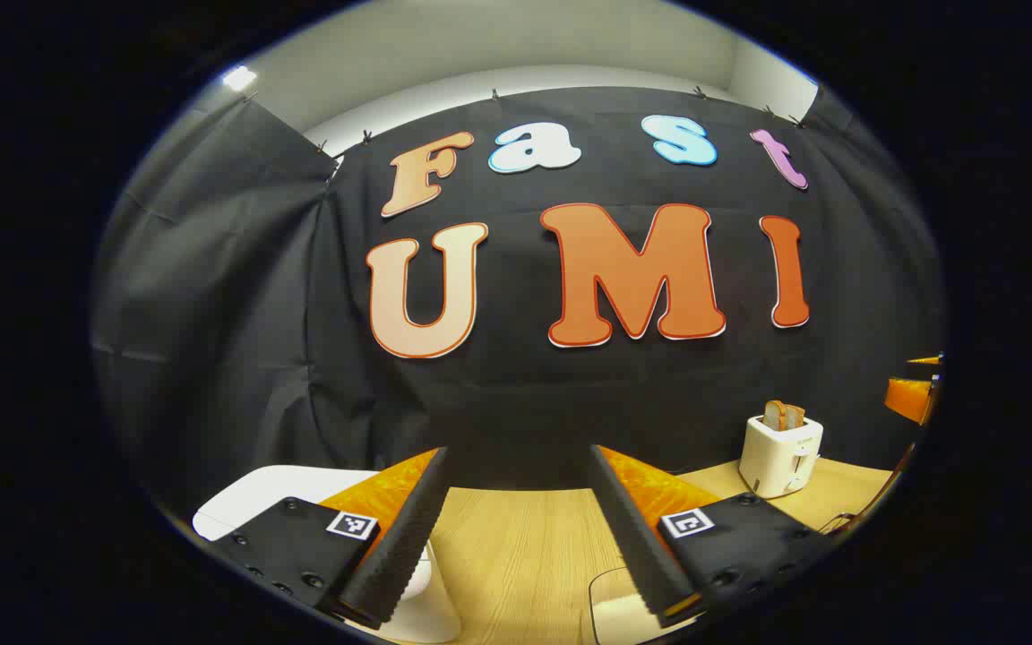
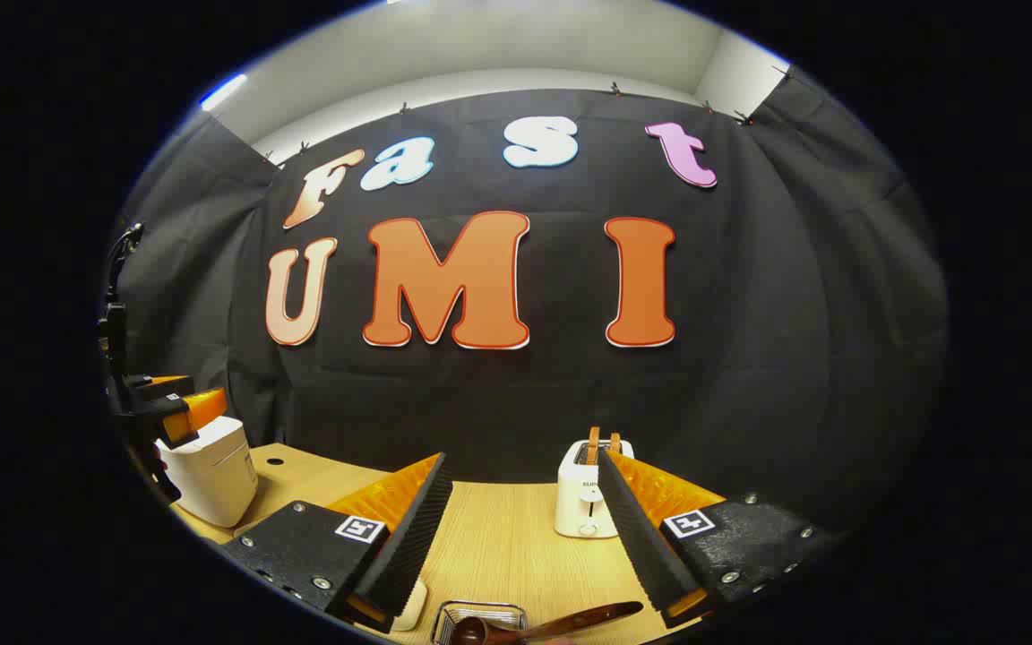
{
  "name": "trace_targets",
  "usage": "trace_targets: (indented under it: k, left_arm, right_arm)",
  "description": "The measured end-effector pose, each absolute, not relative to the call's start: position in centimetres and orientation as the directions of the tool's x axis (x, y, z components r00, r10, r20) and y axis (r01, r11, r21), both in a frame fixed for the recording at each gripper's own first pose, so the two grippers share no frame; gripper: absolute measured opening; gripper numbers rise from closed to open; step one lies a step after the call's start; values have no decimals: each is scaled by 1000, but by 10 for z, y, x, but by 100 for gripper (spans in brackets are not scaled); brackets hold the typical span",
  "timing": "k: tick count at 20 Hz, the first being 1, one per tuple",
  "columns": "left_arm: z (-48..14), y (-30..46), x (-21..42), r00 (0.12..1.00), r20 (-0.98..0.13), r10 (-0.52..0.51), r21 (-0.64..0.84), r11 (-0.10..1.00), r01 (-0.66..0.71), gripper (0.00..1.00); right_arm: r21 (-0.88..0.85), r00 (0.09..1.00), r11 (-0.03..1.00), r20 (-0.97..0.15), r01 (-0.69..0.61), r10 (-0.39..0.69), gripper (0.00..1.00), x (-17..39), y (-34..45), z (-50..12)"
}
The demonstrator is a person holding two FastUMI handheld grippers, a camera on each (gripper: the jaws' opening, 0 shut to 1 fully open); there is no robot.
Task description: Close the left gripper, press the button to open the rice cooker; take a wooden spoon from the chopstick holder with the right hand, scoop a spoonful of rice and pour it into the rice cooker, then put the wooden spoon back into the chopstick holder.
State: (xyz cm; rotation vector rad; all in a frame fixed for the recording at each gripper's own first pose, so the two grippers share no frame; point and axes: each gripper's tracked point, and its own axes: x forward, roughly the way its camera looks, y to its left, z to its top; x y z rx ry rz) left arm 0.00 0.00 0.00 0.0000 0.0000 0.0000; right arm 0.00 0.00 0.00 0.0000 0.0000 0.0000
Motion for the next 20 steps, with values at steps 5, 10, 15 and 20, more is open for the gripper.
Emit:
trace_targets:
  k: [5,10,15,20]
  left_arm:
    - [-2,10,-4,1000,-12,17,0,1000,-17,92]
    - [3,19,-7,999,1,33,7,999,-33,92]
    - [12,29,-4,999,-8,34,-13,999,-34,95]
    - [28,67,1,993,-20,115,12,993,-114,70]
  right_arm:
    - [-6,1000,1000,12,-14,14,97,-2,8,3]
    - [-8,1000,1000,18,-25,26,97,-1,14,7]
    - [-23,999,999,38,-34,34,97,-2,18,18]
    - [-45,999,999,46,-16,18,97,-4,12,20]
